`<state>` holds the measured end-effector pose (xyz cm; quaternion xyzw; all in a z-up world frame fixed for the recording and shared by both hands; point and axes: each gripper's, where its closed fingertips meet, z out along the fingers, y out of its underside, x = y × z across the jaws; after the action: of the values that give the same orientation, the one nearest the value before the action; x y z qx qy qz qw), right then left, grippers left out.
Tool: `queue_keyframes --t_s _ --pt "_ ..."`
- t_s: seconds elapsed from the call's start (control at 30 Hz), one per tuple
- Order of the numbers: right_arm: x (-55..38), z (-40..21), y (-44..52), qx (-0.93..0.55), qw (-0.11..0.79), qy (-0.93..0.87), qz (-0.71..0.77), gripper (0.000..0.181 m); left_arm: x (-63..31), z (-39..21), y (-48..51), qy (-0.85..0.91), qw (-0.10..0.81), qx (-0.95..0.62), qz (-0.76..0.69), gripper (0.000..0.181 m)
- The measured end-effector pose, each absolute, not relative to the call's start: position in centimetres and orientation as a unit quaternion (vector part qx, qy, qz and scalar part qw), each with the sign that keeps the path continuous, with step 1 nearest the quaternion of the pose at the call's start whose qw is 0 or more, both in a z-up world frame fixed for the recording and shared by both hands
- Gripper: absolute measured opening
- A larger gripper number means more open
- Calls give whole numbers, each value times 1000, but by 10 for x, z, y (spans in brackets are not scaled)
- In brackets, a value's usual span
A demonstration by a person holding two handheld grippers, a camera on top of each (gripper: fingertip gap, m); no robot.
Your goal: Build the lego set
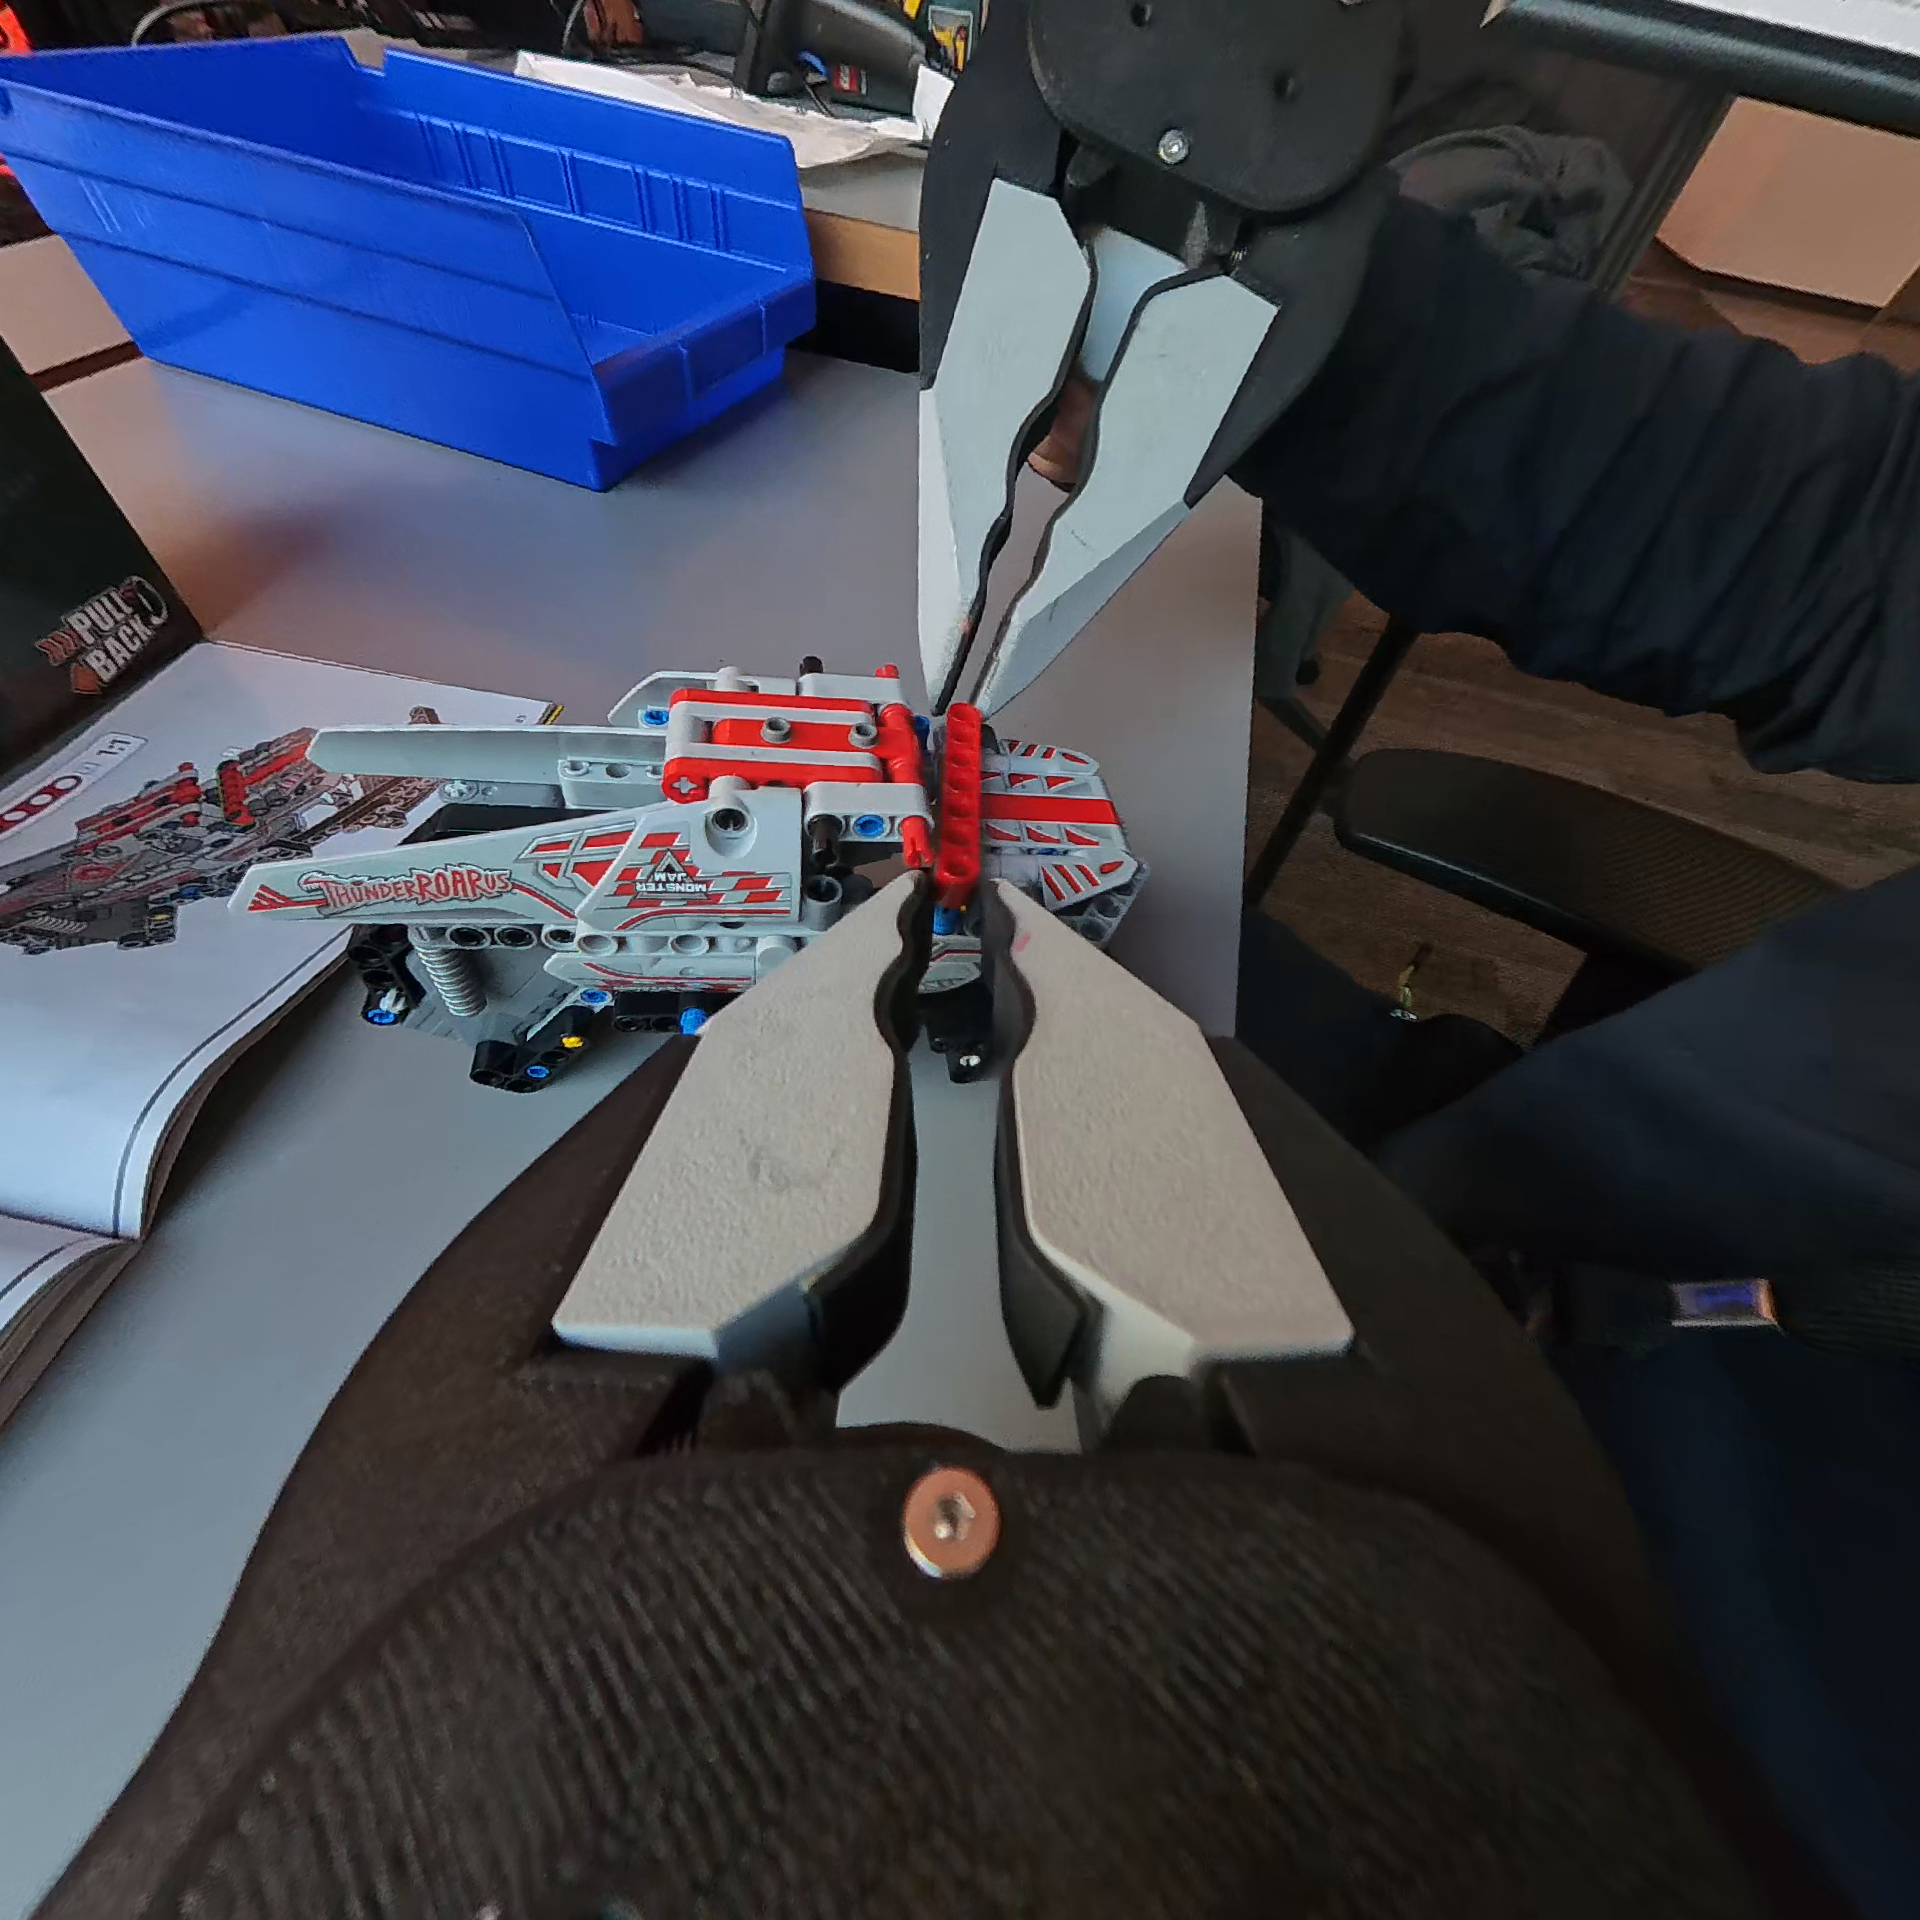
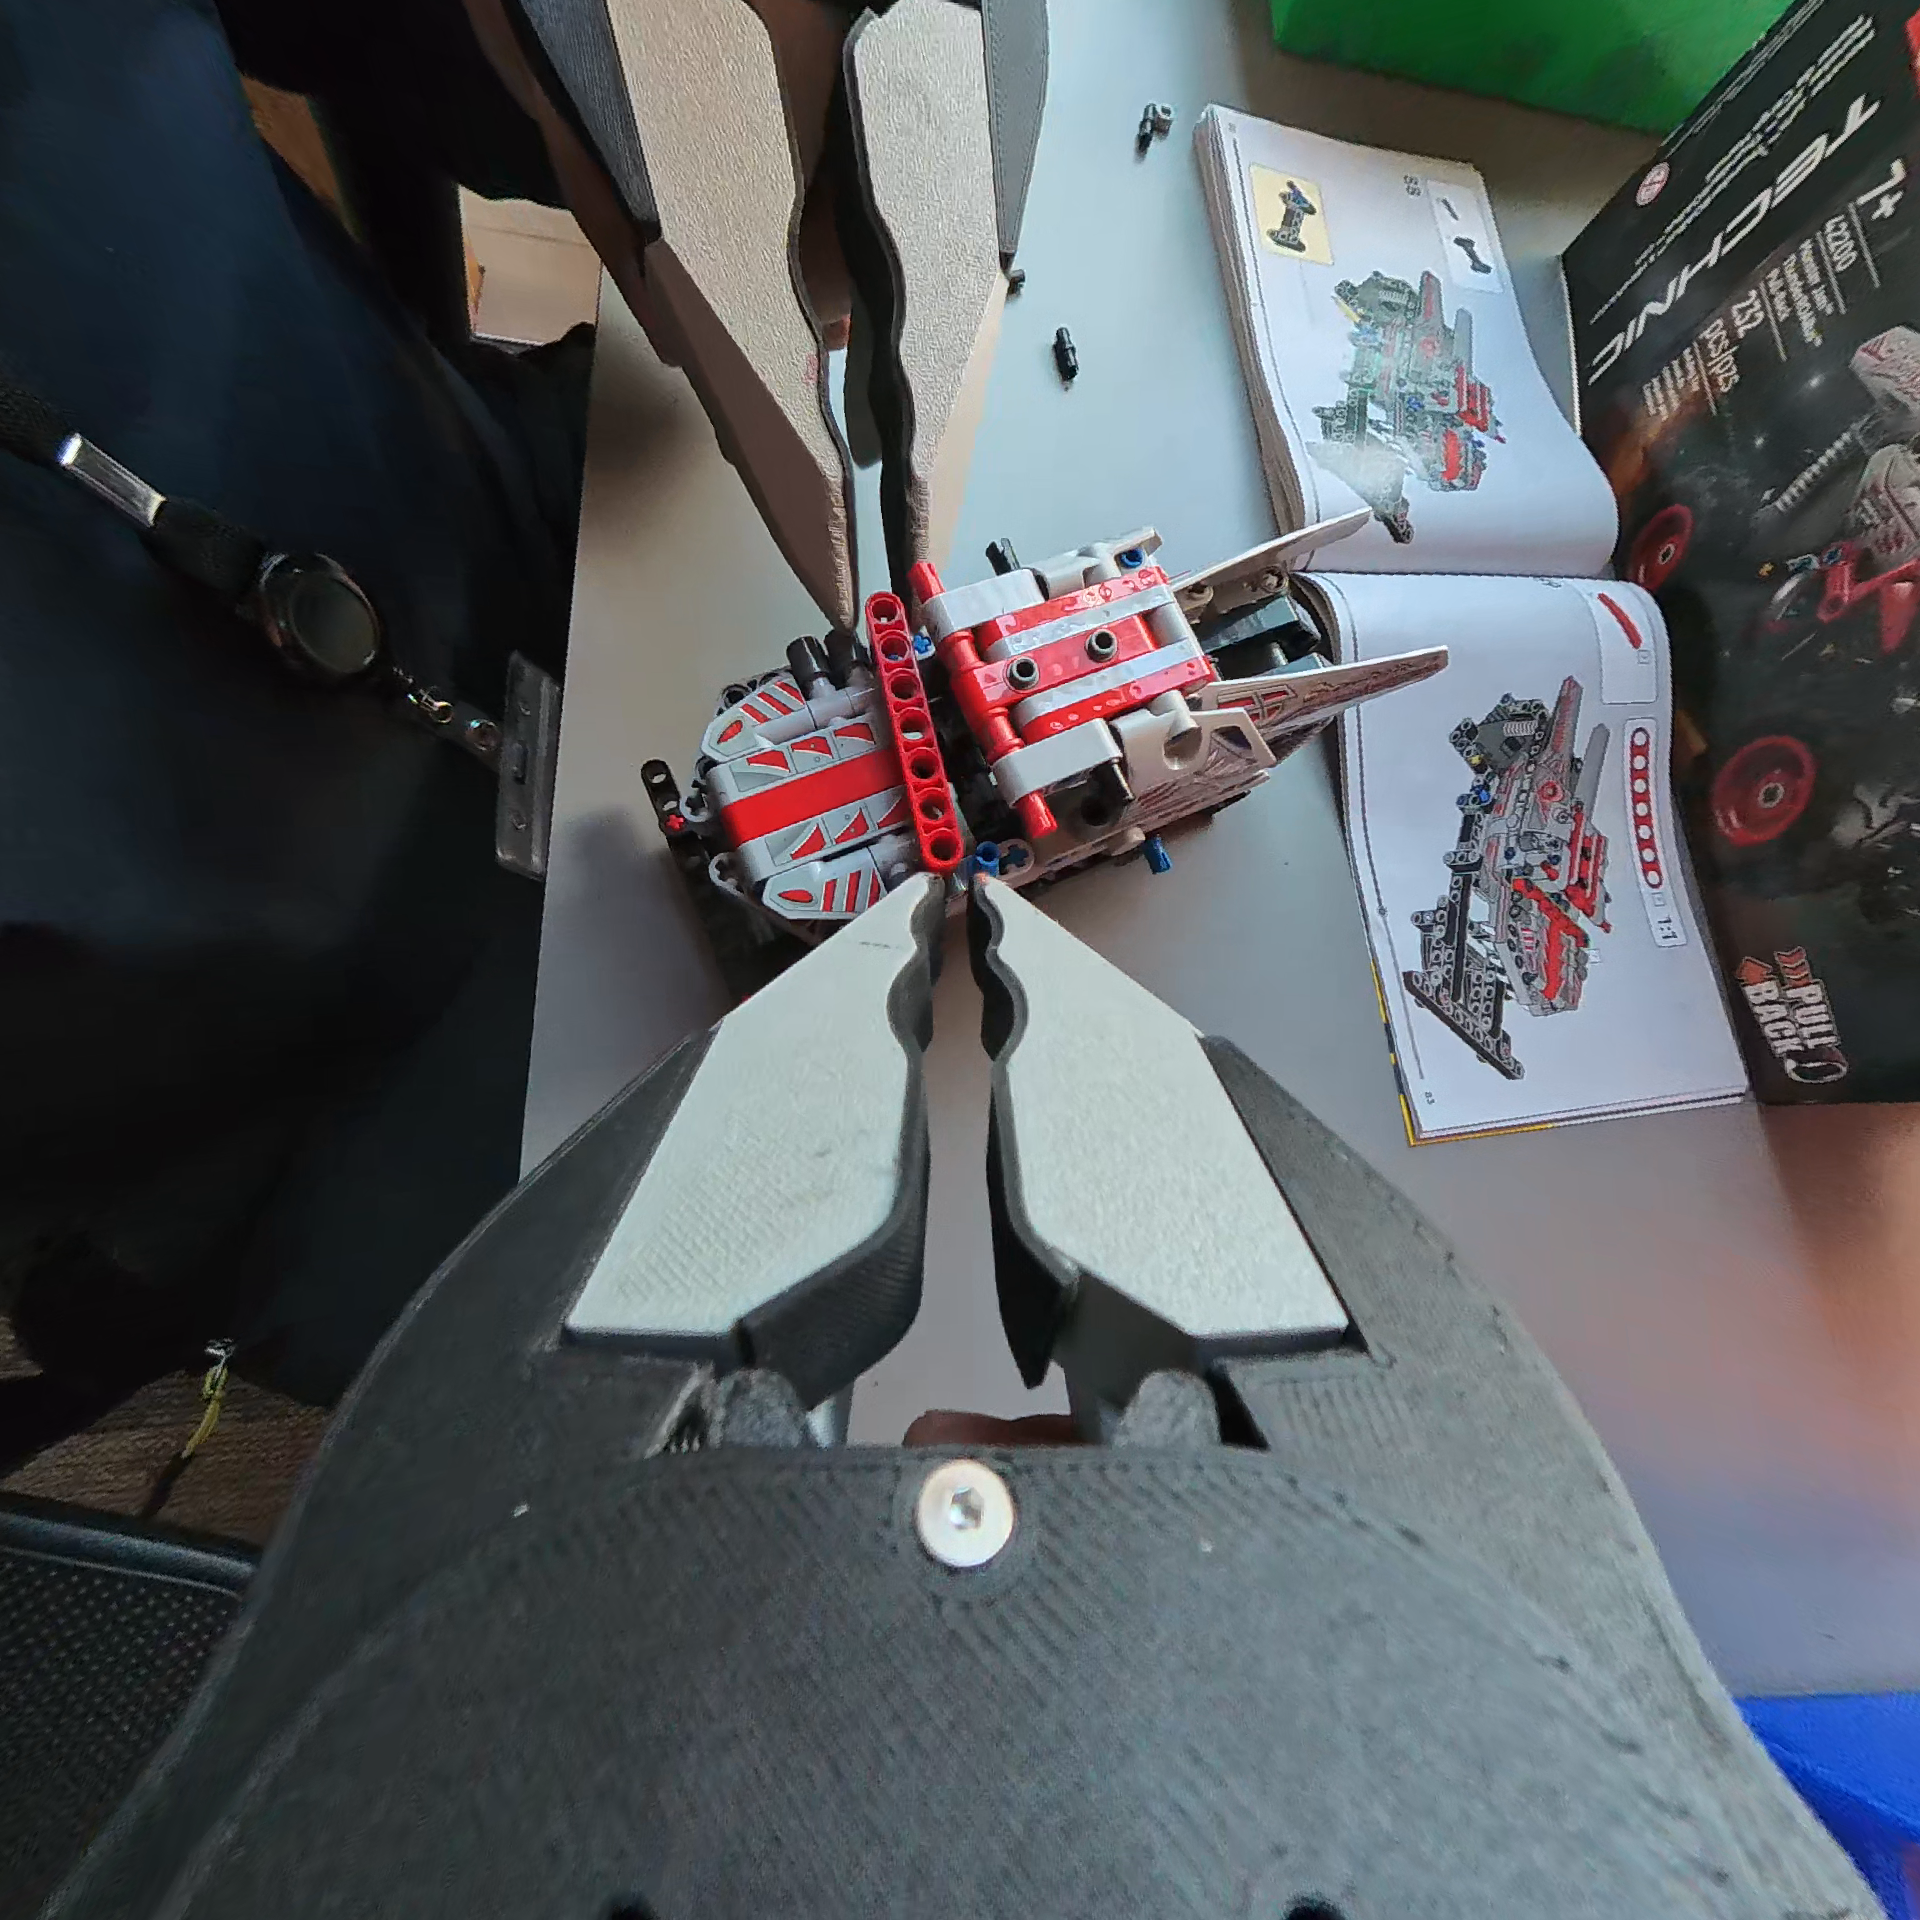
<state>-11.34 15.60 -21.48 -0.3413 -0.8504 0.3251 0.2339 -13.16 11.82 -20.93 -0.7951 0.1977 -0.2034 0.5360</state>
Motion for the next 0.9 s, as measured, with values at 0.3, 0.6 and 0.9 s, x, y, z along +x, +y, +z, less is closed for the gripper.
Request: queue_keyframes --t_s 0.3,0.6,0.9 --pt "-113 -214 153 -344 229 -845 340 2 -132 -209 118 199 537 -796 -195 6" --pt "-116 -207 157 -335 257 -844 331 0 -132 -210 119 199 543 -797 -173 4" --pt "-115 -209 156 -346 243 -838 346 5 -133 -210 120 192 550 -797 -158 4"
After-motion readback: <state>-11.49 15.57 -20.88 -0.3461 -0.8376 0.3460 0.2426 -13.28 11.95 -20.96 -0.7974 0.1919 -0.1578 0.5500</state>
